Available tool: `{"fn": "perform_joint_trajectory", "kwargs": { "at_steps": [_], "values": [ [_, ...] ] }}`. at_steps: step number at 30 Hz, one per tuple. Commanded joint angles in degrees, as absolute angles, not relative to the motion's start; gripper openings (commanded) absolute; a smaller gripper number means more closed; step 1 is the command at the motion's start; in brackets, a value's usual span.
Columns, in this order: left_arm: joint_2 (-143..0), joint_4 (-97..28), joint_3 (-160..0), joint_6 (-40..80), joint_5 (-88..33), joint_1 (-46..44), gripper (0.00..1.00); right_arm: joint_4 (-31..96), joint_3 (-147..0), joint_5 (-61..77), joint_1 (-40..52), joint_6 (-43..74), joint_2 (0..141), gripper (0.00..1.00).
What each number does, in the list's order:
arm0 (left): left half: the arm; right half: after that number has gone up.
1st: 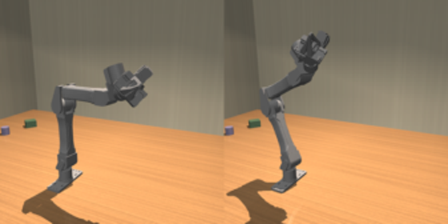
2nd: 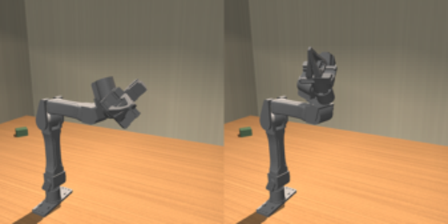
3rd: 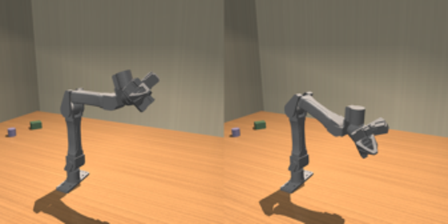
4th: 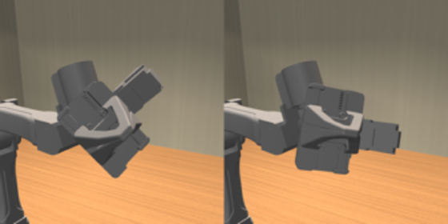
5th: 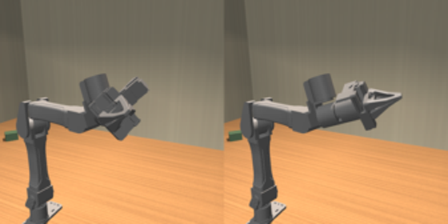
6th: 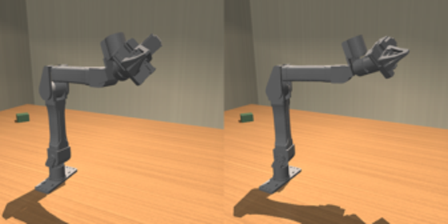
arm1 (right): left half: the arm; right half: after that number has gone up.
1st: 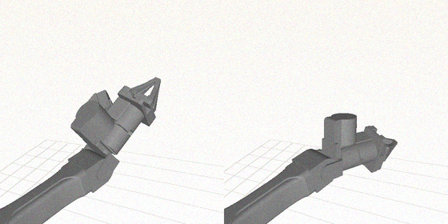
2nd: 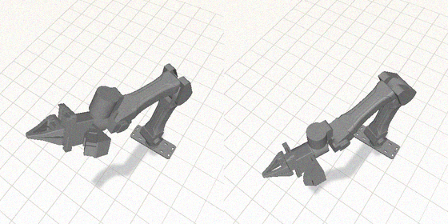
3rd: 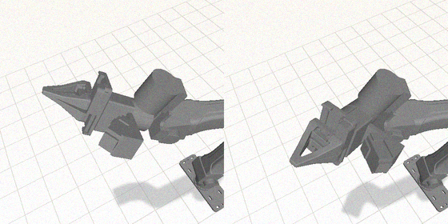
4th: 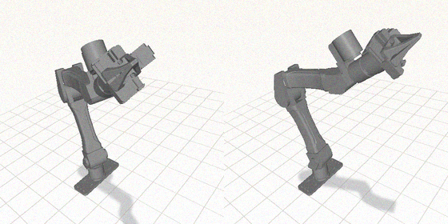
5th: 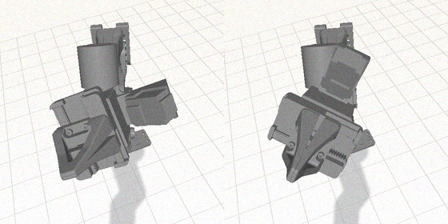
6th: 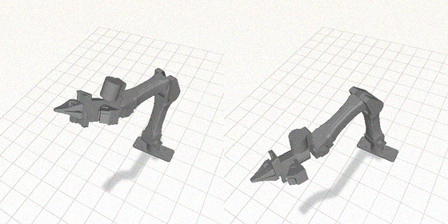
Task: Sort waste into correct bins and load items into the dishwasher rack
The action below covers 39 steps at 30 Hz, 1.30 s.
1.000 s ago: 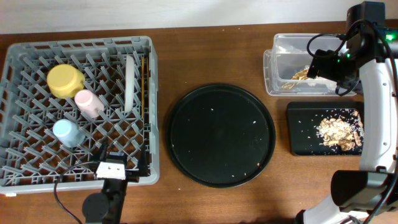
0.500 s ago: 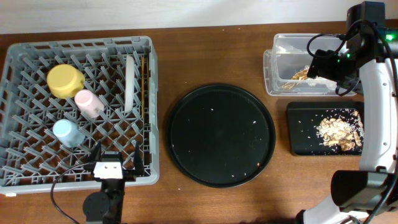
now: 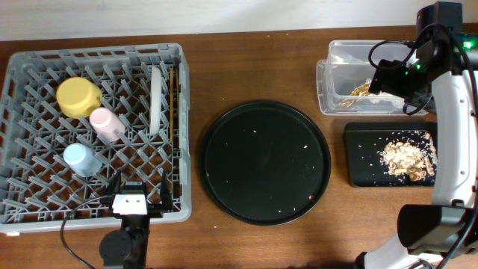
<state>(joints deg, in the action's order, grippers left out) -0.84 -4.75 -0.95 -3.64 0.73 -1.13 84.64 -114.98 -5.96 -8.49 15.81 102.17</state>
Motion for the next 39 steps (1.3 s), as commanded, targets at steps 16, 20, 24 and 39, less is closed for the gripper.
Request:
{"fn": "perform_joint_trajectory", "kwargs": {
  "at_steps": [16, 20, 24, 39],
  "values": [
    [-0.30, -4.75, -0.51, -4.75, 1.28, -1.34, 0.99, 84.18, -115.68, -10.31, -8.64, 15.22, 101.78, 0.99],
    [-0.30, -4.75, -0.51, -4.75, 1.28, -1.34, 0.99, 84.18, -115.68, -10.41, -8.38, 15.22, 100.12, 0.99],
    [-0.30, -4.75, -0.51, -4.75, 1.28, -1.34, 0.99, 82.78, -115.68, -14.15, -8.21, 15.25, 94.56, 0.99],
    [-0.30, -4.75, -0.51, -4.75, 1.28, -1.34, 0.99, 44.75, -68.58, -1.96, 0.27, 15.25, 47.53, 0.99]
  ]
}}
